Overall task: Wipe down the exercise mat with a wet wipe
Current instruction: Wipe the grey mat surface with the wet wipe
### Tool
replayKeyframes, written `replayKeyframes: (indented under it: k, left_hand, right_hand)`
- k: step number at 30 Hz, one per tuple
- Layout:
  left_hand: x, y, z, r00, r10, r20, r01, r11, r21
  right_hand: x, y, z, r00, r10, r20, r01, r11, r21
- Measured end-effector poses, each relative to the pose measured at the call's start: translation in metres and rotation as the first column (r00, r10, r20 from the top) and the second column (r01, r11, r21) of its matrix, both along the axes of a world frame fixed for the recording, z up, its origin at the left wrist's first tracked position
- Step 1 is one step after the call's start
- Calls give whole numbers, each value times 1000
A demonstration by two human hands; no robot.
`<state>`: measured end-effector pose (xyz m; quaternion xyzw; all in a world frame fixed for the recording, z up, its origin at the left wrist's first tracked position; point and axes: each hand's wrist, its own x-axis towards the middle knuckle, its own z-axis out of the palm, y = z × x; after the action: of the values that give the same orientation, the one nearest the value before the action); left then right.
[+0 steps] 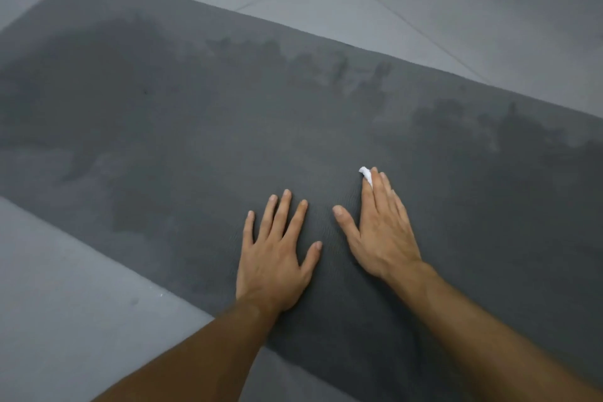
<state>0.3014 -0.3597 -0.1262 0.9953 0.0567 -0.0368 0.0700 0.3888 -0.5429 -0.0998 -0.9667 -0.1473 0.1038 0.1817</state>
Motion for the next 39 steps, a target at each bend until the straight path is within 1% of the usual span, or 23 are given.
replayKeyframes:
  k: [4,8,9,10,13,15,17,21,24,26,28,31,33,36,39]
  left_hand:
    - [0,-1,-1,1000,8,-3,-9,1000,-22]
    - [1,-1,-1,1000,7,-16,-8,1000,-25]
    - [1,-1,-1,1000,4,-23,-4,1000,-21]
    - [2,-1,-1,1000,2,-28,-2,1000,-16]
    - [2,-2,0,1000,6,-26,-6,1000,-22]
    - [3,-3,0,1000,3,-24,-4,999,-33]
    - [2,-2,1,1000,0,-27,-1,999,-34]
    - [2,1,4,998,-24,-53,21,998,-53]
    - [3,4,8,994,-58,-93,51,996,-77]
    - [3,7,10,992,-71,-105,61,993,-97]
    - [3,11,11,992,-79,-100,69,993,-98]
    - [2,16,12,990,-100,-96,93,993,-75]
    - [3,21,12,988,-114,-105,110,993,-49]
    - [6,32,11,988,-108,-111,107,994,-22]
    - [19,40,9,988,-79,-129,77,997,-18]
  right_hand:
    - [-11,25,-2,988,156,8,-156,987,-43]
    - [-7,19,-5,979,203,33,-199,975,-100]
    - [-2,17,-5,983,180,45,-175,979,-101]
    - [6,14,-5,991,124,53,-119,989,-86]
    - [31,1,-3,993,-92,69,95,994,-47]
    - [38,-1,-3,990,-126,63,129,990,-49]
    - [30,10,-2,997,-72,21,72,997,-8]
    - [-11,40,5,994,81,-74,-71,989,127]
    - [-40,38,8,970,235,-59,-229,969,89]
    - [-47,26,7,963,269,-21,-268,963,9]
    - [-43,10,7,981,193,15,-192,980,-51]
    - [-25,-20,10,1000,-17,16,18,996,-85]
    - [-13,-45,11,989,-147,16,148,986,-82]
    - [4,-84,12,954,-299,6,299,952,-71]
    - [17,-104,13,925,-380,-4,379,923,-61]
